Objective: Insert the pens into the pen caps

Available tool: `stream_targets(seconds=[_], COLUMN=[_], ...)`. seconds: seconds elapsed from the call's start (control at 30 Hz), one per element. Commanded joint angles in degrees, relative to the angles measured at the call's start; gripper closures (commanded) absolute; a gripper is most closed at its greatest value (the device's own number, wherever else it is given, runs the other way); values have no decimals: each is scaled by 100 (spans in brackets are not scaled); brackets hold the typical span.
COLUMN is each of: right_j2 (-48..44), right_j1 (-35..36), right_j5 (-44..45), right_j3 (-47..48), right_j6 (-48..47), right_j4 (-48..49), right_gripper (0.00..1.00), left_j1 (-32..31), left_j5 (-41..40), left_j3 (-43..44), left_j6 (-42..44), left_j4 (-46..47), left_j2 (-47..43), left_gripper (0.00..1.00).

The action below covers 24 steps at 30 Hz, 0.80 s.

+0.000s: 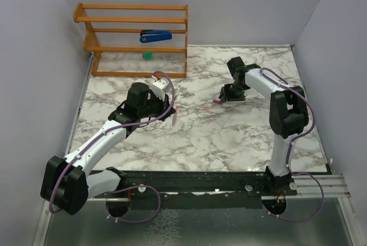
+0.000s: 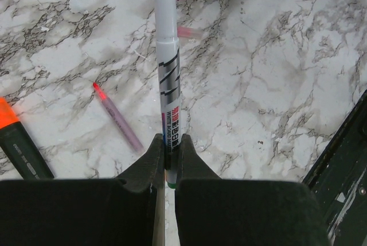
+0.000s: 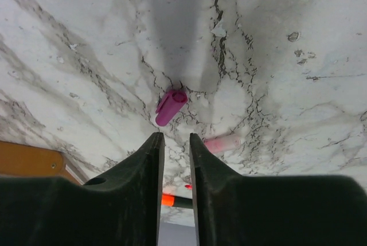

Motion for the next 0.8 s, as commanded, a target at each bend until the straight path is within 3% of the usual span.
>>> stream_targets(seconds=[0.0, 0.27, 0.77], right_j2=[301, 659, 859], right_j1=[15, 15, 15], right_j5=[136, 84, 70], right_j3=[66, 272, 172], right_j6=[175, 56, 26], right_j4=[-91, 51, 164], right_gripper=[68, 63, 69], left_j1=[5, -27, -31], left_j5=[-83, -150, -223], left_j3=[210, 217, 230], left_j6=[191, 244, 298], left_j4=[-180, -250, -316], left_j2=[-73, -34, 30], left_gripper=[100, 100, 100])
